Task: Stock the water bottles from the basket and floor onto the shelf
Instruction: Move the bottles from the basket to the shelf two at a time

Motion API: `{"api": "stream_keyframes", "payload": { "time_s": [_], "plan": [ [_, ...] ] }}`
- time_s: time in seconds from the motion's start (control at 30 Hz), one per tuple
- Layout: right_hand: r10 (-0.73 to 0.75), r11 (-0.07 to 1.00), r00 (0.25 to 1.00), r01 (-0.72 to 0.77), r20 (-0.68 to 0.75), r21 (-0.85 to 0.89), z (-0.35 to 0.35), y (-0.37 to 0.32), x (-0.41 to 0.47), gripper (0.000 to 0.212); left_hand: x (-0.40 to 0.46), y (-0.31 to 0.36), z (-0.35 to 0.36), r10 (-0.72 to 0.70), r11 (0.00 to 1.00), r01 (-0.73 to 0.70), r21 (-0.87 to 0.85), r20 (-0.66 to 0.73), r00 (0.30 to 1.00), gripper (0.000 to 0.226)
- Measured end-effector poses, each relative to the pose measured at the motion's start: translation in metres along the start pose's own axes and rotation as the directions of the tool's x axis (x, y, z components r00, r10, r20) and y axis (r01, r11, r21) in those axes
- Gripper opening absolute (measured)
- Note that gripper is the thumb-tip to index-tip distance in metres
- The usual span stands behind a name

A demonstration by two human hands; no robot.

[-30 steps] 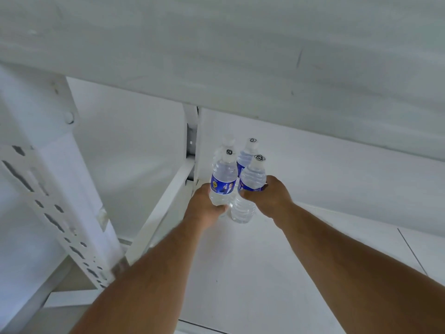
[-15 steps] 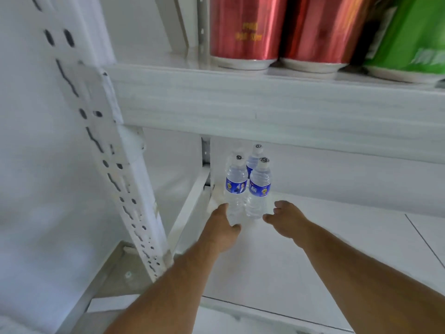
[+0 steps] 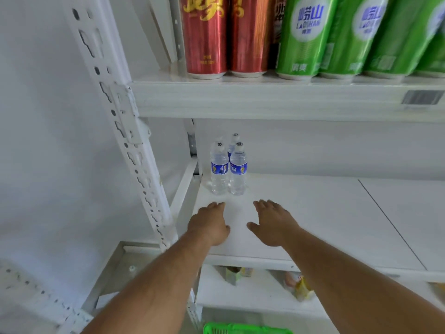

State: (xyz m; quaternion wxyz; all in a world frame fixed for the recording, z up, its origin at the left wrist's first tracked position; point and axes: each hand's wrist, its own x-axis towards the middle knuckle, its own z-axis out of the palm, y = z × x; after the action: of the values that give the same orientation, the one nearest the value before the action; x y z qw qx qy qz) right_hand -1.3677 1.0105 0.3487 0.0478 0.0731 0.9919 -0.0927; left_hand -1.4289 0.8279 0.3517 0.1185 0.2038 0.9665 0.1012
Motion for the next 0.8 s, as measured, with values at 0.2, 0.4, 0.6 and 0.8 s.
{"api": "stream_keyframes", "payload": {
  "time_s": [0.2,0.4,0.6,0.8],
  "plan": [
    [-0.063,0.996,0.998,0.065,0.026,-0.067,0.010,0.010,-0.067,0.073,-0.064,0.026,0.014,-0.048,0.997,0.047,0.057,0.020,0.999,0.075],
    [-0.102,0.995,0.991,0.102,0.083,0.009,0.039,0.025,-0.144,0.067,-0.132,0.052,0.054,-0.092,0.995,0.090,0.044,0.048,0.995,0.067],
    [-0.094,0.996,0.977,0.094,0.189,0.009,0.080,0.037,-0.202,0.072,-0.185,0.060,0.108,-0.126,0.992,0.128,-0.011,0.108,0.986,0.052],
    [-0.057,0.996,0.960,0.037,0.274,0.078,0.122,0.041,-0.238,0.068,-0.212,0.044,0.155,-0.173,0.979,0.191,-0.064,0.222,0.960,0.070]
  ]
}}
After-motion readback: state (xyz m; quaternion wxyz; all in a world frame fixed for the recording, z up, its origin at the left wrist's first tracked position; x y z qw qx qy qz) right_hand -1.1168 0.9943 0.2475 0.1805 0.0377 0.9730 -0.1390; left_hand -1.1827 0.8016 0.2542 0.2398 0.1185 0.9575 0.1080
